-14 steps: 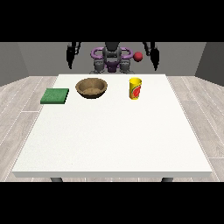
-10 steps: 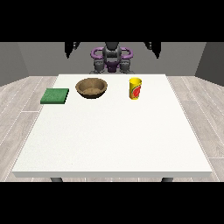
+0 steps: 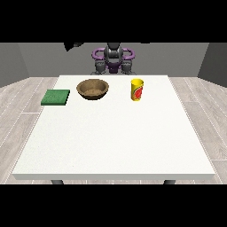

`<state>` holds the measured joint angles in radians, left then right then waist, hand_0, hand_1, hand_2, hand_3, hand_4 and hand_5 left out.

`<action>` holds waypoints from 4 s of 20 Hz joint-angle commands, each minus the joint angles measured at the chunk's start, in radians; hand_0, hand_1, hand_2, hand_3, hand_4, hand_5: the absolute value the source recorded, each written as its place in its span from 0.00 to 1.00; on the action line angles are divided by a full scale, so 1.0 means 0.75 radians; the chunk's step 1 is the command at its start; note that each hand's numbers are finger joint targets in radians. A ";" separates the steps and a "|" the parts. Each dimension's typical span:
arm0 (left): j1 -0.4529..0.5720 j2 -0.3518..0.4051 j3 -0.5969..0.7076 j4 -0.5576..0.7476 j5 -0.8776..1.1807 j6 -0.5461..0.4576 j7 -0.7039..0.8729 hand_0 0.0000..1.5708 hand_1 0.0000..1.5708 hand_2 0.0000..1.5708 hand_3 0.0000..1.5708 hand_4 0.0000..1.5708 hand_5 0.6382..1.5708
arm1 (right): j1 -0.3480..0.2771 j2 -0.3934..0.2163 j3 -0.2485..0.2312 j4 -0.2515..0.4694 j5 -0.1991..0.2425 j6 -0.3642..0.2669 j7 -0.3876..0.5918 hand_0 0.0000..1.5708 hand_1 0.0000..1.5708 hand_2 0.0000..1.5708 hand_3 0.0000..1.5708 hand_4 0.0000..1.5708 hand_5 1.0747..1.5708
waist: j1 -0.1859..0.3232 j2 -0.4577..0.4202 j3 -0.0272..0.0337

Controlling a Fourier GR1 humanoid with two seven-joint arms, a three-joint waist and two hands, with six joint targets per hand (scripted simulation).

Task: Pick the cup and pour the ball into the bowl, then pick the bowl and place it on the pad

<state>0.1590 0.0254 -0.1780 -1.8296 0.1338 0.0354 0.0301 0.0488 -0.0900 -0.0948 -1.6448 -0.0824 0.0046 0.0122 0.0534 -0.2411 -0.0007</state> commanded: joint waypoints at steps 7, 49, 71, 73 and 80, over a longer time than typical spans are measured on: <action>-0.286 0.026 0.074 -0.005 -0.092 0.036 -0.078 0.00 0.00 0.00 0.00 0.00 0.80 | -0.220 -0.026 -0.065 0.098 -0.063 0.063 -0.167 0.00 0.00 0.00 0.00 0.00 0.98 | -0.026 0.371 0.0015; -0.895 0.154 0.448 1.408 -0.463 0.565 -1.060 0.83 0.83 1.00 1.00 0.52 0.94 | -0.560 -0.313 -0.264 0.645 -0.210 0.437 -0.574 0.00 0.00 0.00 0.00 0.00 0.98 | -0.308 0.781 0.0014; -1.015 0.019 -0.150 1.350 -1.240 0.721 -0.144 0.87 0.87 1.00 1.00 0.68 1.00 | -0.357 -0.545 -0.443 1.240 -0.172 0.522 -0.686 0.00 0.00 0.00 0.00 0.00 0.97 | 0.038 0.211 0.0053; -1.108 0.013 -0.157 1.375 -1.327 0.735 -0.062 0.86 0.86 1.00 1.00 0.67 1.00 | -0.446 -0.511 -0.432 1.225 -0.183 0.478 -0.644 0.00 0.00 0.00 0.00 0.00 0.98 | 0.011 0.270 0.0030; -1.106 -0.030 -0.198 1.294 -1.521 0.686 0.111 0.81 0.81 1.00 1.00 0.64 1.00 | -0.448 -0.532 -0.437 1.284 -0.183 0.504 -0.715 0.00 0.00 0.00 0.00 0.00 0.96 | -0.015 0.309 0.0020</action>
<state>-0.6490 0.0411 -0.2845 -0.8573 -0.8963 0.5351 0.0174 -0.2674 -0.4764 -0.4134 -0.7101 -0.2167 0.3869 -0.5135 0.0457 -0.0305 0.0012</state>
